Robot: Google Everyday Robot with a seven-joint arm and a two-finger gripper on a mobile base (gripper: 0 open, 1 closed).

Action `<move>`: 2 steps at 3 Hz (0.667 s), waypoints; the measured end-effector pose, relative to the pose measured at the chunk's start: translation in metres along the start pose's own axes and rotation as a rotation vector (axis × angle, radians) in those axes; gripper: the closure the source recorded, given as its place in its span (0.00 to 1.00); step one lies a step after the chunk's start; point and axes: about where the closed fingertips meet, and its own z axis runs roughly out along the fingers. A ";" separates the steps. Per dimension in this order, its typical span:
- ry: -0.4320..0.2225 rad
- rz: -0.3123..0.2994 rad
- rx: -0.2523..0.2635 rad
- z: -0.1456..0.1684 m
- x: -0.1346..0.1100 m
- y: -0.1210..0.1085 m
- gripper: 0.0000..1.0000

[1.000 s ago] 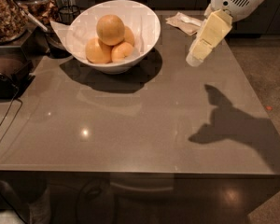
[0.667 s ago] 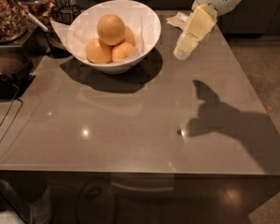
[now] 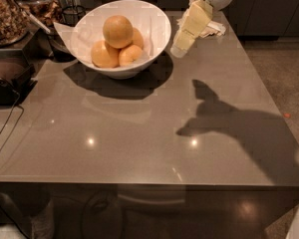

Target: Pick orange from white bowl

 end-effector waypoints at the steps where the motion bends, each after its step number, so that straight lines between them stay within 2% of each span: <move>1: -0.054 0.000 -0.010 0.014 -0.026 -0.014 0.00; 2: -0.069 -0.005 -0.032 0.038 -0.058 -0.032 0.00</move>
Offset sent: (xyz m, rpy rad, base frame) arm 0.0978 0.0877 0.0096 0.0753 0.0367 0.0650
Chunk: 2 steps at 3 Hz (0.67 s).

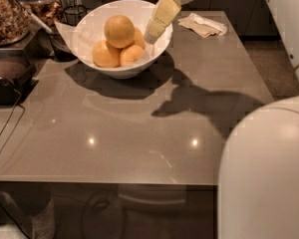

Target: Pick orange from white bowl

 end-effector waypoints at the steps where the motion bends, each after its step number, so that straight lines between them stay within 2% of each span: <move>1: -0.004 -0.029 -0.047 0.034 -0.030 -0.009 0.00; 2: -0.026 -0.030 -0.028 0.036 -0.037 -0.016 0.00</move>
Offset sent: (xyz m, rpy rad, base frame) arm 0.0200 0.0318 -0.0100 0.0052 0.0207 0.0415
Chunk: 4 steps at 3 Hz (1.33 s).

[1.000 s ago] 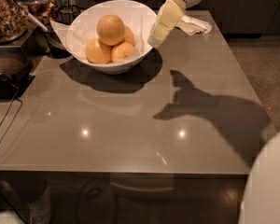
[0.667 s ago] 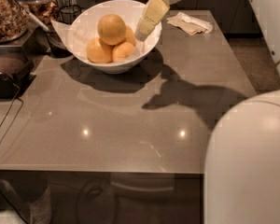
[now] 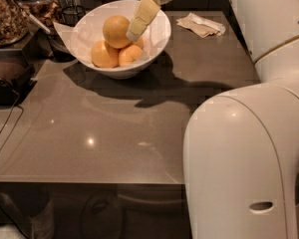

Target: Pick orange from white bowl

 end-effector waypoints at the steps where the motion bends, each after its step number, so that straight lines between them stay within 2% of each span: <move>1: -0.015 -0.016 0.000 0.013 -0.012 -0.005 0.00; 4: -0.007 0.002 -0.021 0.048 -0.028 -0.019 0.00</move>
Offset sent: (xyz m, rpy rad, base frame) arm 0.0329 0.0335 -0.0026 -0.0200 0.0249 0.0403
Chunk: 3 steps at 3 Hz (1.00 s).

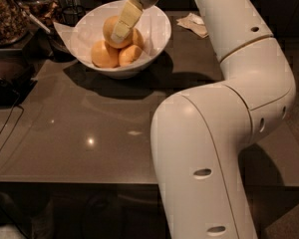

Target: Pick orange from white bowl

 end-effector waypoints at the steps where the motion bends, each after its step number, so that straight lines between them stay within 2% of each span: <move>1: -0.001 0.014 -0.009 0.009 0.000 -0.004 0.01; 3: -0.003 0.046 -0.037 0.032 0.003 -0.010 0.01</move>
Offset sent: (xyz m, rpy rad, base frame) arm 0.0219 -0.0067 -0.0083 -0.0235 0.1016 -0.0019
